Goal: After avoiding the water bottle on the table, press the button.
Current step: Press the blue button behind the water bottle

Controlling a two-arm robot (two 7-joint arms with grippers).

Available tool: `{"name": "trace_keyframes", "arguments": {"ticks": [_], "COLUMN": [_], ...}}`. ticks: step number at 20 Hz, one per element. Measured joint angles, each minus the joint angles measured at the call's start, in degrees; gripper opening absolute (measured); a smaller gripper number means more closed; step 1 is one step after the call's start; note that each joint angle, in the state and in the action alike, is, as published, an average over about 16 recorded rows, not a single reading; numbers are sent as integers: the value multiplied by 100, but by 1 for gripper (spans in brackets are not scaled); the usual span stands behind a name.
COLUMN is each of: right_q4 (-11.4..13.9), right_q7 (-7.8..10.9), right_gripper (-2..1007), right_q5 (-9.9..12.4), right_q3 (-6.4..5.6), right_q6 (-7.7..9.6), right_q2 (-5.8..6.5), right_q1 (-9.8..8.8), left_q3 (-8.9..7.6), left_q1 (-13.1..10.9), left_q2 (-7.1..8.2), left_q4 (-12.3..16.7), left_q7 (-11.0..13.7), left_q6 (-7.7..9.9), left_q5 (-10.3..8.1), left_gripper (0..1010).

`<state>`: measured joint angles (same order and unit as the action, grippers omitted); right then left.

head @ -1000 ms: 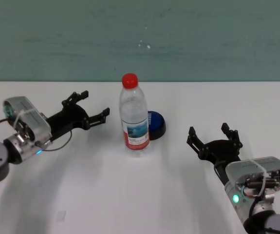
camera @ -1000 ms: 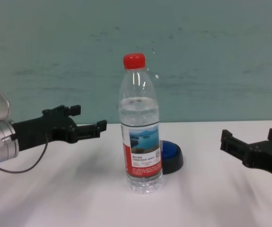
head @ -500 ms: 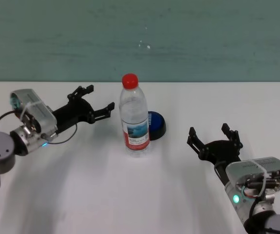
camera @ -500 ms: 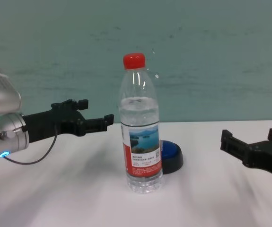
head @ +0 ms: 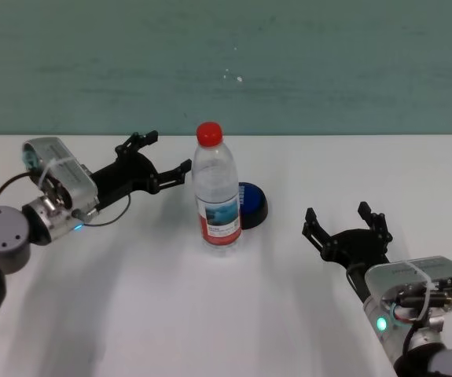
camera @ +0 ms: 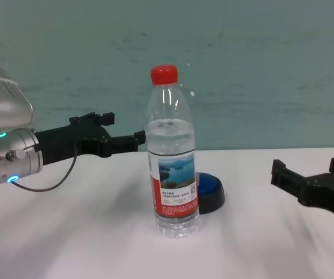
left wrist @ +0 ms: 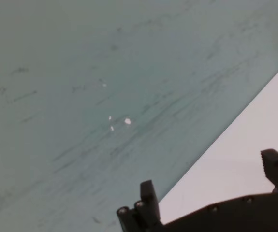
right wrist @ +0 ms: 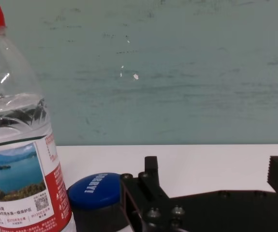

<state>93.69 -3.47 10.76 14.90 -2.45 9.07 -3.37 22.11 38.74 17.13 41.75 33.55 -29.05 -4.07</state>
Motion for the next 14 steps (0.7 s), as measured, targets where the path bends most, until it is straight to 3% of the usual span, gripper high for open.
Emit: {"name": "trace_keyframes", "arguments": {"ticks": [7,14], "right_q4": [0,0], "right_q7": [0,0], "right_gripper": [1003,1003], "right_q5": [0,0], "right_q3": [0,0], "right_q6": [0,0], "right_q2": [0,0], "right_q1": [0,0], "left_q3": [-156,-502], "left_q1": [-564,-1641], "left_q2": [307,888], "left_q4": [930,2393], "left_q7": [-265,-615], "left_q6": [328,775], "left_q5": [4,-8], "left_gripper": [1000,1000]}}
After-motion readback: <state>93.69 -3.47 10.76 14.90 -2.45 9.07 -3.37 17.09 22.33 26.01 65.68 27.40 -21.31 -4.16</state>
